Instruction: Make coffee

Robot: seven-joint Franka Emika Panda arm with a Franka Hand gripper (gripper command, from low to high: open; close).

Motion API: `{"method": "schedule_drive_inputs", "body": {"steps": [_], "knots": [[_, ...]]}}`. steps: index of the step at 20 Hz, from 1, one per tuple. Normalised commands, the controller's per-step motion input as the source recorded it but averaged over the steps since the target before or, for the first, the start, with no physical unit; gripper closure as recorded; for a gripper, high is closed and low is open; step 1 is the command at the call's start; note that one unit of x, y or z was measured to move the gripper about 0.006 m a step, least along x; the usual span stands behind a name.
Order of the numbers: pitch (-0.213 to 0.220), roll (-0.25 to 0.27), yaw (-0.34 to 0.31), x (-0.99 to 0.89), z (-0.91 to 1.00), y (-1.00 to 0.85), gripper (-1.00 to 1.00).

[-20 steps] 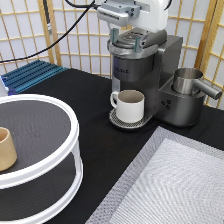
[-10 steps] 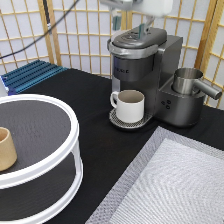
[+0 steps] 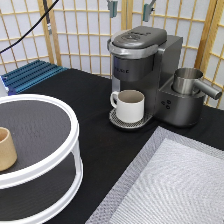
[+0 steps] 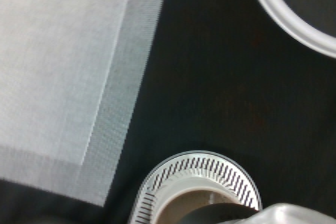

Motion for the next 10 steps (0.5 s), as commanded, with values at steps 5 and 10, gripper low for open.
{"method": "schedule_drive_inputs", "body": {"steps": [5, 10], "knots": [[0.000, 0.000, 0.375, 0.00, 0.00, 0.00, -1.00], [0.000, 0.000, 0.375, 0.00, 0.00, 0.00, -1.00]]}}
